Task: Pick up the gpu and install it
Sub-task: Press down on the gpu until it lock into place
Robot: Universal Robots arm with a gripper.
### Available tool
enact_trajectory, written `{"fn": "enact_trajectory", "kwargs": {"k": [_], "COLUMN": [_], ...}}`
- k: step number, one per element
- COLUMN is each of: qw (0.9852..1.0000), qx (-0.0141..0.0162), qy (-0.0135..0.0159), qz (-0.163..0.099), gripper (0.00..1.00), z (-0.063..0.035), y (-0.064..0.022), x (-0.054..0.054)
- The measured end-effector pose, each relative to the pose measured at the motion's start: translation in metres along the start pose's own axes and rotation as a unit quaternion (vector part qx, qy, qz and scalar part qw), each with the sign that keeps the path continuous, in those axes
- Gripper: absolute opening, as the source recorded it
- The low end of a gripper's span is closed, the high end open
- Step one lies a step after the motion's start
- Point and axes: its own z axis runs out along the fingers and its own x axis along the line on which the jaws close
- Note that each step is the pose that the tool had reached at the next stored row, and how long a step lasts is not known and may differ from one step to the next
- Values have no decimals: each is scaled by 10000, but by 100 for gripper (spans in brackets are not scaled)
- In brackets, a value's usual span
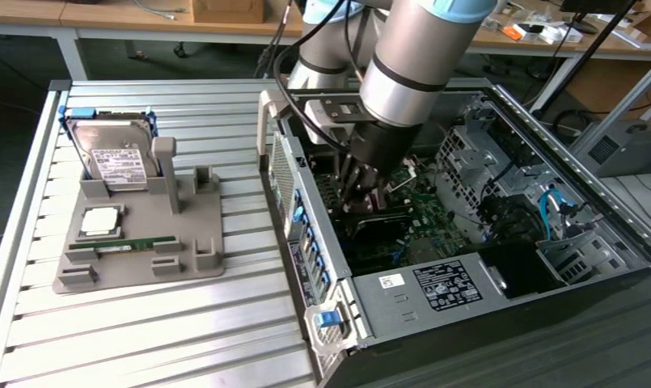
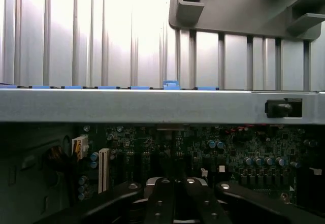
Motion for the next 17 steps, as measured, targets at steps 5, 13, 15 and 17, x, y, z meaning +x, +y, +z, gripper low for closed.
{"fn": "enact_trajectory", "kwargs": {"k": [5, 13, 15, 17], "qw": [10000, 10000, 10000, 10000], "qx": [23, 47, 52, 54], "qy": [1, 1, 1, 1], "qz": [0, 0, 0, 0], "gripper": [11, 11, 11, 11], "z": [7, -21, -21, -19], "y": [87, 132, 148, 164], "x": [-2, -8, -19, -27]}}
